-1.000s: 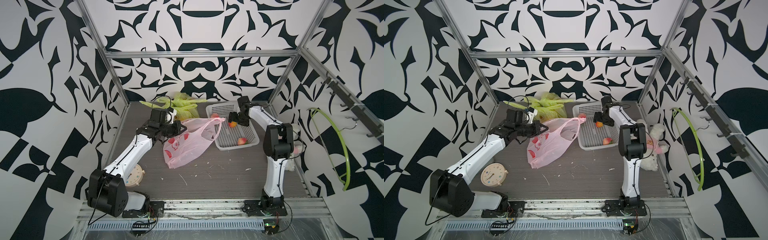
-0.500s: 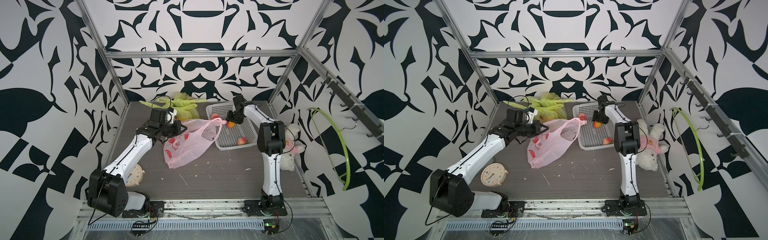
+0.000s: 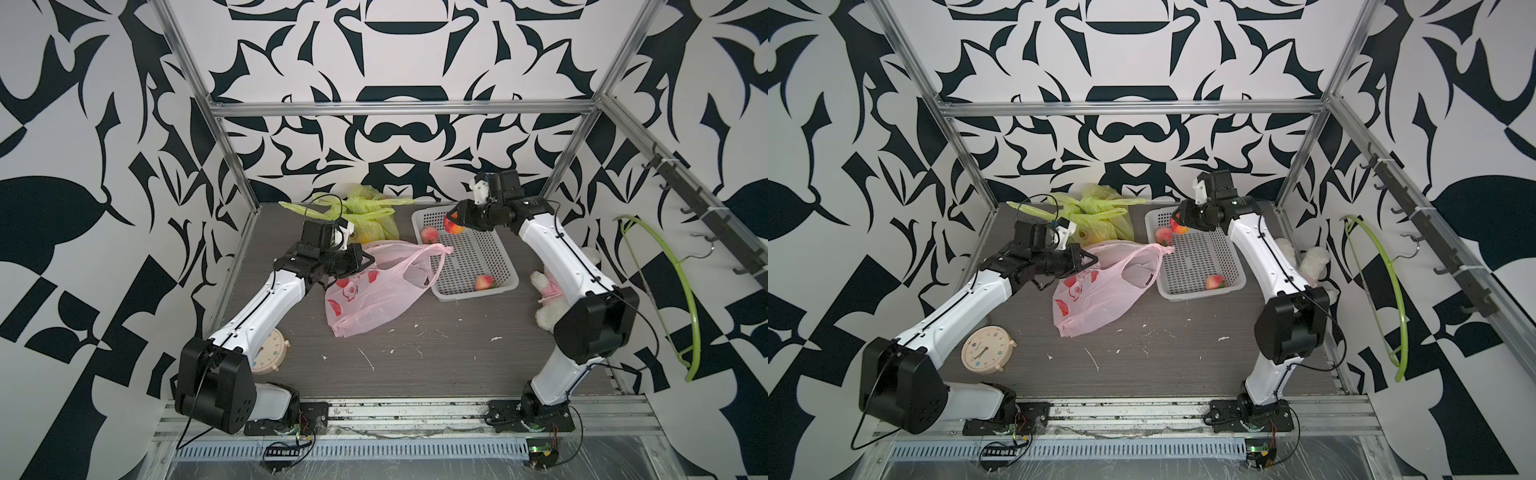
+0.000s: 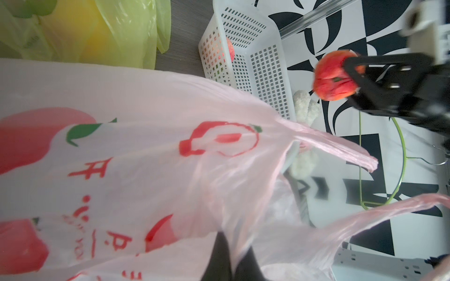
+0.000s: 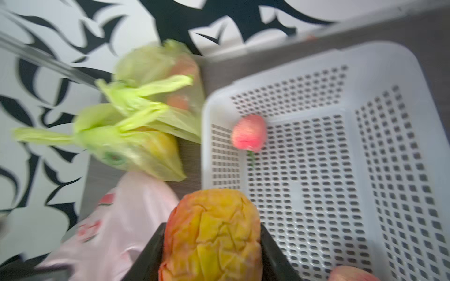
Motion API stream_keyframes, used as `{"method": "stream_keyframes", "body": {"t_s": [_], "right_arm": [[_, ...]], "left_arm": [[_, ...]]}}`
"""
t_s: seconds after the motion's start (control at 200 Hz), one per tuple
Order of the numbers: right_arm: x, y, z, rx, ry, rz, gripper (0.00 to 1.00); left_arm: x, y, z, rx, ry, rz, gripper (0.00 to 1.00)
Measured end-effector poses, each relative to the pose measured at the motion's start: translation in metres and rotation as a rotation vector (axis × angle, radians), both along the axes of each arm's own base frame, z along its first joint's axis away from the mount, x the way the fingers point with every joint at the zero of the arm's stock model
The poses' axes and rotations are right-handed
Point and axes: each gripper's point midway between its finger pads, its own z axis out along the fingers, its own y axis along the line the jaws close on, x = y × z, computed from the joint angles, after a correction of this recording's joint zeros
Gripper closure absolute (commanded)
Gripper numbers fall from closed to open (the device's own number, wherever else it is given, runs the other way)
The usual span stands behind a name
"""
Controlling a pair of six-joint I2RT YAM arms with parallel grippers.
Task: Place the peach into a plastic bag & tie a knot
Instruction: Pick up the peach from the basket, then place the peach in the plastic bag.
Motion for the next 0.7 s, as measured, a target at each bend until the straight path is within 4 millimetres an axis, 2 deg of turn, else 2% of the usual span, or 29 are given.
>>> {"method": "stream_keyframes", "body": {"t_s": [0.055, 0.115, 0.175, 0.23, 0.29, 0.39, 0.465, 0.53, 0.7], "right_arm": [[-0.008, 0.024, 0.029, 0.034, -0.057, 0.068, 0.68], [-0.019, 0.051, 0.052, 0.062, -0.093, 0.145, 0.68], [-0.031, 0.078, 0.065, 0.077, -0.109, 0.221, 0.68], [-0.041, 0.101, 0.07, 0.078, -0.111, 0.284, 0.68], [-0.052, 0.122, 0.065, 0.066, -0.091, 0.341, 0.68], [-0.071, 0.147, 0.039, 0.023, -0.017, 0.416, 0.67], [-0.082, 0.157, 0.019, -0.007, 0.043, 0.448, 0.65], [-0.087, 0.156, 0.005, -0.03, 0.082, 0.456, 0.63], [-0.095, 0.145, -0.014, -0.058, 0.137, 0.448, 0.28]], "left_arm": [[0.0, 0.0, -0.001, 0.0, 0.005, 0.002, 1.0], [0.0, 0.0, 0.0, -0.003, 0.003, 0.003, 1.0], [0.001, 0.0, 0.0, -0.005, 0.003, 0.005, 1.0], [0.001, 0.0, 0.001, -0.008, 0.001, 0.007, 1.0], [0.002, -0.001, 0.002, -0.012, -0.001, 0.009, 1.0], [0.003, -0.001, 0.003, -0.019, -0.002, 0.014, 1.0], [0.003, -0.001, 0.004, -0.022, 0.0, 0.017, 1.0], [0.003, -0.001, 0.004, -0.023, 0.002, 0.019, 1.0], [0.004, -0.002, 0.005, -0.031, 0.006, 0.023, 1.0]]}}
